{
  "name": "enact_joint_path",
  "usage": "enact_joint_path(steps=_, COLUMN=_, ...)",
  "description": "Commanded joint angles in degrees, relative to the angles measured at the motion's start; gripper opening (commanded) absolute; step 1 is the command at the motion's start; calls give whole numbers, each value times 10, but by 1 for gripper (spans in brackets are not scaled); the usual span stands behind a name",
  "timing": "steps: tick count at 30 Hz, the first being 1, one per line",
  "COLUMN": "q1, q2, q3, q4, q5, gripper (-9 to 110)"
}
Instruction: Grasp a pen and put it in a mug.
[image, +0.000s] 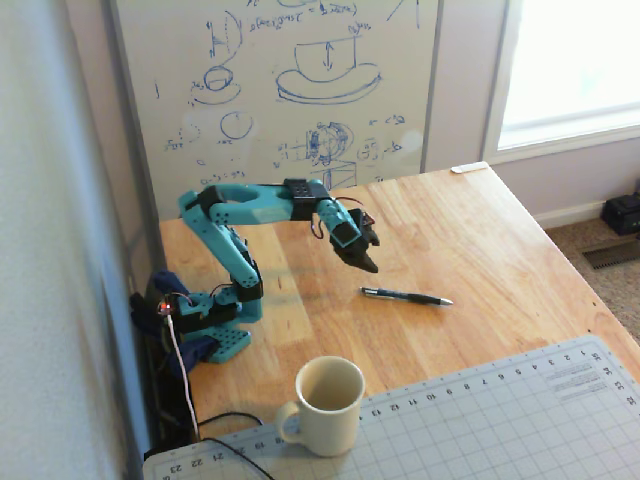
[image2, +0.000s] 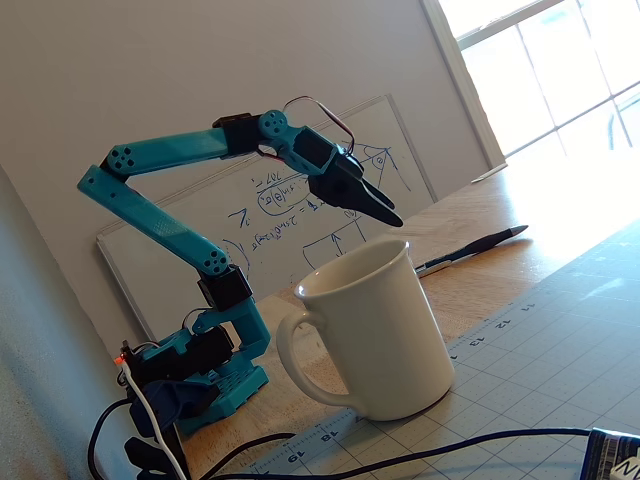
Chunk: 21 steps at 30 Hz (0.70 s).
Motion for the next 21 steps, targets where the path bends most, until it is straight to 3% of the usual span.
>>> enact_joint_path(steps=1, q1=11, q2=-63, q3=-130, q4=-5, q5=-7, gripper=24)
enact_joint_path(steps=11, q1=43, q2=-165, q3=-190, q4=-12, q5=-21, gripper=24)
enact_joint_path(steps=21, q1=52, q2=-261, q3=-214, q4=-62, q5=-195, gripper=24)
